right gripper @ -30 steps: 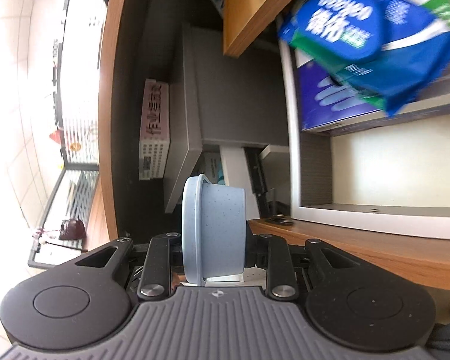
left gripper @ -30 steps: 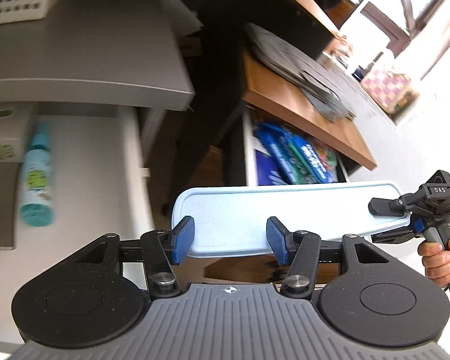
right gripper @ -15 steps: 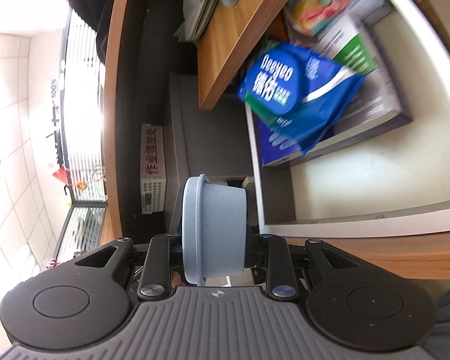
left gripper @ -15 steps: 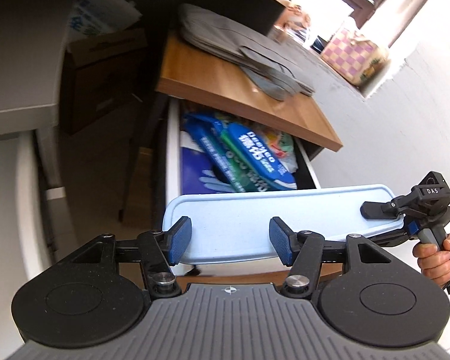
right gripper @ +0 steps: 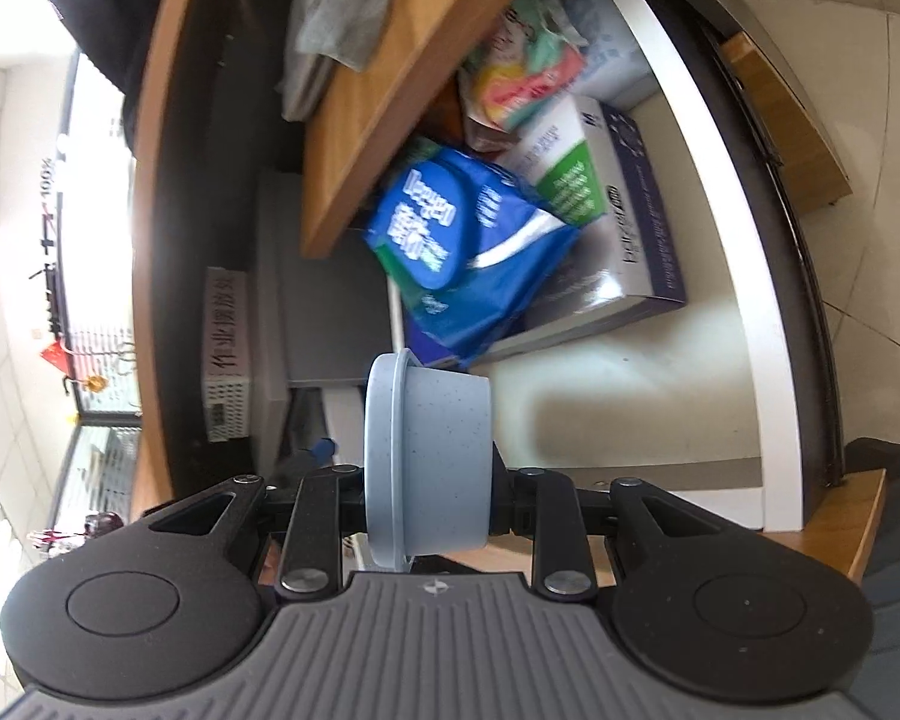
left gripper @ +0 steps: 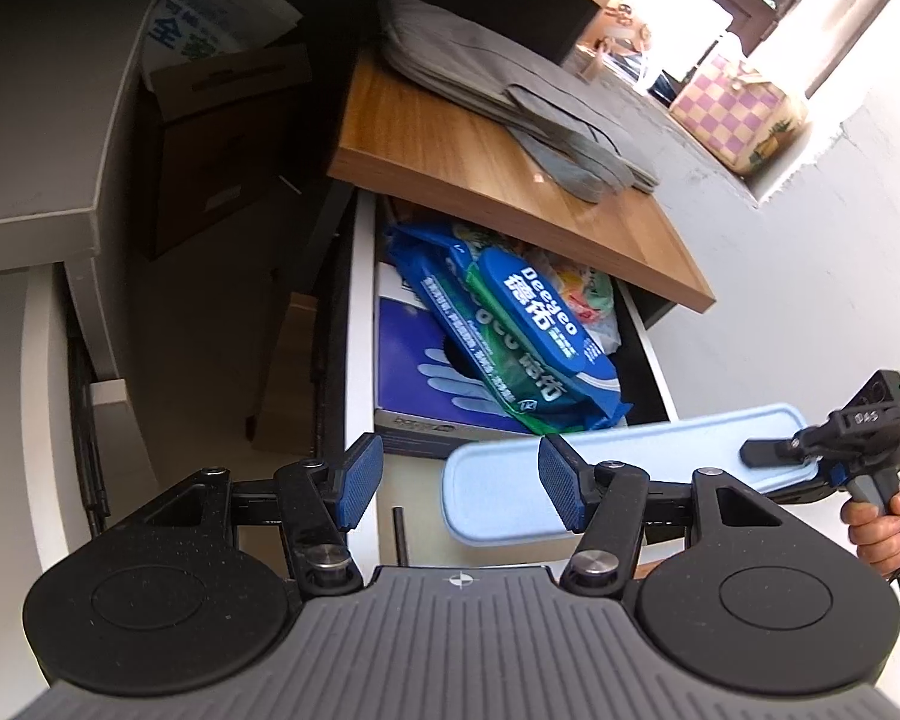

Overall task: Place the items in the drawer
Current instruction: 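Carry the light-blue tray to the open wooden drawer with the right tool, then lower the tray into the wooden drawer and open the right tool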

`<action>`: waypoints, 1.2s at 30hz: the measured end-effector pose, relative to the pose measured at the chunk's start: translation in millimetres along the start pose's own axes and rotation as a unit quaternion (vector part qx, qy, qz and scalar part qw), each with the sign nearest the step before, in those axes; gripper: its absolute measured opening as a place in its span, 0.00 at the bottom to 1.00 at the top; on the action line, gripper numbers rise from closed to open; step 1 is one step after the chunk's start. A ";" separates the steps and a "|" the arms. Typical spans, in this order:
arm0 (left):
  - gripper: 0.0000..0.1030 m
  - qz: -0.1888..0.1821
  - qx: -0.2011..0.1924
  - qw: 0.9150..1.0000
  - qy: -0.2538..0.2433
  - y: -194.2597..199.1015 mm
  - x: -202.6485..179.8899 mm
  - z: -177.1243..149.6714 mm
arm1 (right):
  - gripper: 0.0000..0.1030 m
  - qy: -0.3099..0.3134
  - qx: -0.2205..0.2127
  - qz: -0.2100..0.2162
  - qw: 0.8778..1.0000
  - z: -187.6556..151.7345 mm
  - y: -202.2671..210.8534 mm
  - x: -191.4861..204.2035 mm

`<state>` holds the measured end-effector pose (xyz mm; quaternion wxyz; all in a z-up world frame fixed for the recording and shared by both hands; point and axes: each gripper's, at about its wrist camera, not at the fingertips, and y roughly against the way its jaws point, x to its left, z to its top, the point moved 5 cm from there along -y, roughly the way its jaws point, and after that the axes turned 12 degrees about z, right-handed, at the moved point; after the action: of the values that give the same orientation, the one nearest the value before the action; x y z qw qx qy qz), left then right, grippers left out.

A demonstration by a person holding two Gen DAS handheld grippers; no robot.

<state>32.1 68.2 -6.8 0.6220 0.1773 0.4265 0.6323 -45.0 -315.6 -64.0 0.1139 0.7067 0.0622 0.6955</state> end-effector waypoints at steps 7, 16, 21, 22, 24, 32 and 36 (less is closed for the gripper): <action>0.59 0.005 0.006 1.000 0.001 -1.7 4.5 -2.8 | 0.29 -0.021 0.032 -0.007 0.999 2.3 -28.5 -19.7; 0.59 -0.002 0.018 1.000 -0.012 -9.5 -1.8 -7.9 | 0.29 -0.045 0.031 -0.008 0.998 5.2 -53.6 -32.4; 0.59 -0.007 0.027 0.999 -0.039 -20.5 -15.9 -11.5 | 0.31 -0.062 0.023 -0.013 0.998 4.0 -55.0 -36.9; 0.59 -0.008 0.029 0.999 -0.045 -22.7 -19.2 -12.4 | 0.34 -0.065 0.023 -0.018 0.997 3.4 -55.7 -38.2; 0.59 -0.011 0.031 0.998 -0.055 -25.8 -24.5 -13.9 | 0.36 -0.074 0.024 -0.026 0.997 1.3 -57.5 -41.5; 0.59 -0.018 0.038 0.997 -0.063 -29.0 -29.3 -19.8 | 0.45 -0.102 0.013 -0.048 0.994 -5.8 -52.0 -47.4; 0.59 -0.020 0.040 0.997 -0.060 -27.6 -27.9 -21.5 | 0.49 -0.105 0.001 -0.057 0.993 -6.0 -44.8 -46.1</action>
<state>38.0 31.3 -31.6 0.6515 0.2311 0.4163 0.5906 -48.9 -283.2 -119.7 0.1589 0.7710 0.0908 0.6100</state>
